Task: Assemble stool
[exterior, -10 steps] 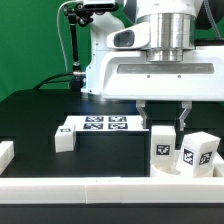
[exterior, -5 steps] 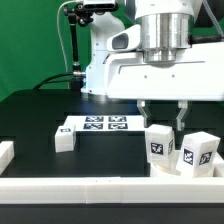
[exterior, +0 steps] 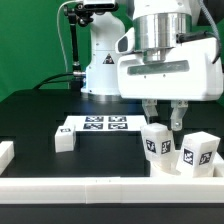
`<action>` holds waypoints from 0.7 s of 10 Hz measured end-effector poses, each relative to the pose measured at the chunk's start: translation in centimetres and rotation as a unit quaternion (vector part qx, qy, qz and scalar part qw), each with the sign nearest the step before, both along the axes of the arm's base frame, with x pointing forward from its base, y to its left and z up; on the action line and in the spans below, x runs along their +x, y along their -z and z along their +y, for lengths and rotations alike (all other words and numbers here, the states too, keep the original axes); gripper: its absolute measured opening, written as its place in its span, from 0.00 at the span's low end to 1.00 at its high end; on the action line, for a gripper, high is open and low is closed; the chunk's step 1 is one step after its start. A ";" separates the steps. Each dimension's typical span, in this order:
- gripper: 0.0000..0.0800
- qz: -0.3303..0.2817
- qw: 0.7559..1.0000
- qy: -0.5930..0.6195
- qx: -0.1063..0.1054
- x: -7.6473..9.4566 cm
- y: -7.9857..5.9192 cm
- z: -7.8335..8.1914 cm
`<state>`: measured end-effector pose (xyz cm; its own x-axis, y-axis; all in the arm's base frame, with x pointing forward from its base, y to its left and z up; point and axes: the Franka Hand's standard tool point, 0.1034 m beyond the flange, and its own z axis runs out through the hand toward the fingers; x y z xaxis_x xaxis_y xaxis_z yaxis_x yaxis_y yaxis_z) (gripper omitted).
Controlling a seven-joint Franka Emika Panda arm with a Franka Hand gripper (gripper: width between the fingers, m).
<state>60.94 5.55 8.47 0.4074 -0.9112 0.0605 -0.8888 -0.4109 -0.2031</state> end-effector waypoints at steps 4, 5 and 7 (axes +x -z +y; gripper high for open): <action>0.43 0.003 0.989 0.142 0.049 0.0 -0.1 0.0; 0.43 0.004 0.983 0.171 0.059 0.0 -0.1 0.0; 0.43 0.006 0.966 0.243 0.082 0.1 -0.1 0.1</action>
Offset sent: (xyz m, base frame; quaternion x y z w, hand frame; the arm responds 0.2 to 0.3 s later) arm 0.0047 0.0013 -0.0004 0.0194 -0.0160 0.2316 0.9725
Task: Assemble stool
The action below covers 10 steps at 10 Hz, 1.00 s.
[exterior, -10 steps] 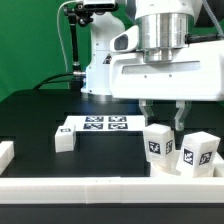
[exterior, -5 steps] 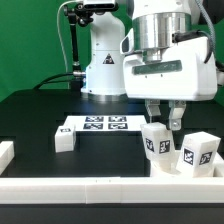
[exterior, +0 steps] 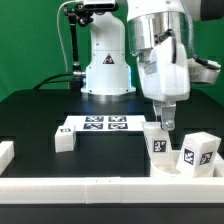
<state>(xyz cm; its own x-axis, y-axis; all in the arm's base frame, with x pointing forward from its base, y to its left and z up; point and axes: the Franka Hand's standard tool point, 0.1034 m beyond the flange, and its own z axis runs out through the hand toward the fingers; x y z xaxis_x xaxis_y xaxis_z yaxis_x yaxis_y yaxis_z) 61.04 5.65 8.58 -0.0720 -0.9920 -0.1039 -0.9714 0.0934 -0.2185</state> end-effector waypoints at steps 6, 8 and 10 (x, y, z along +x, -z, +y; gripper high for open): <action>0.43 0.012 0.984 0.173 0.048 0.0 0.0 -0.2; 0.43 0.017 0.973 0.220 0.062 -0.1 0.0 -0.2; 0.43 0.018 0.971 0.230 0.064 -0.2 0.0 -0.2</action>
Offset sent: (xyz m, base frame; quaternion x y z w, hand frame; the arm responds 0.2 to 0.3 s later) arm 0.0022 -0.0005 -0.0005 0.0126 0.0061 0.1375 0.9904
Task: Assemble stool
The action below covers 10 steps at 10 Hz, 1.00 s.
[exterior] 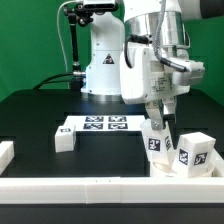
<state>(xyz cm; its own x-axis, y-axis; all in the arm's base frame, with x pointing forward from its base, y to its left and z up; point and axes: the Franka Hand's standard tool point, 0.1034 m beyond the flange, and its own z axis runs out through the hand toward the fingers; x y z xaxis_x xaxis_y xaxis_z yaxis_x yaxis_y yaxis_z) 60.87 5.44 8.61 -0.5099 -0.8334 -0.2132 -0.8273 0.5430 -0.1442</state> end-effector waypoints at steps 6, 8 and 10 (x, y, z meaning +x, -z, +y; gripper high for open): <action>0.81 -0.009 0.986 -0.168 -0.019 -1.1 -3.8 -2.9; 0.81 0.013 0.985 -0.174 -0.012 -1.2 -4.1 -4.7; 0.81 0.010 0.984 -0.176 -0.013 -1.1 -4.0 -4.5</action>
Offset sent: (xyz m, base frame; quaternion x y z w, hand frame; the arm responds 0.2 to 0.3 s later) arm -0.0253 -0.0249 0.0344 -0.0148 -0.0082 -0.1208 0.9925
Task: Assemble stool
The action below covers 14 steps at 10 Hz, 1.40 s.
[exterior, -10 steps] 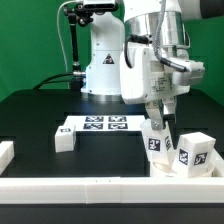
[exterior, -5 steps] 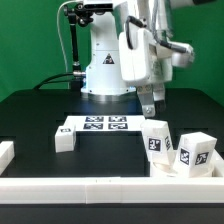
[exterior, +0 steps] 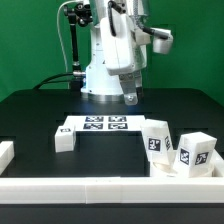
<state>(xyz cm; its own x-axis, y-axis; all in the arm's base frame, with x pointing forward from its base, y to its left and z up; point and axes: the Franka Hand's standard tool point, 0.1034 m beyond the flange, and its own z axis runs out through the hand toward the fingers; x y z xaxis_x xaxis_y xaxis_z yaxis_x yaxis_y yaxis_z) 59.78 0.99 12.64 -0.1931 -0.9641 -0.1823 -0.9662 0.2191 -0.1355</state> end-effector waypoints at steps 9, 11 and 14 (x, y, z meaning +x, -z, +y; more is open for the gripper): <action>0.81 0.006 0.984 -0.174 -0.035 -1.1 1.0 -7.1; 0.81 0.004 0.981 -0.191 -0.037 -1.1 1.1 -7.1; 0.81 0.012 0.960 -0.274 -0.057 -1.7 1.8 -7.5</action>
Offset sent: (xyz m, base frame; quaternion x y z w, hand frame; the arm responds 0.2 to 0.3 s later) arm -0.0415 -0.0407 -0.0122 -0.0430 0.0369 -0.2303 0.9715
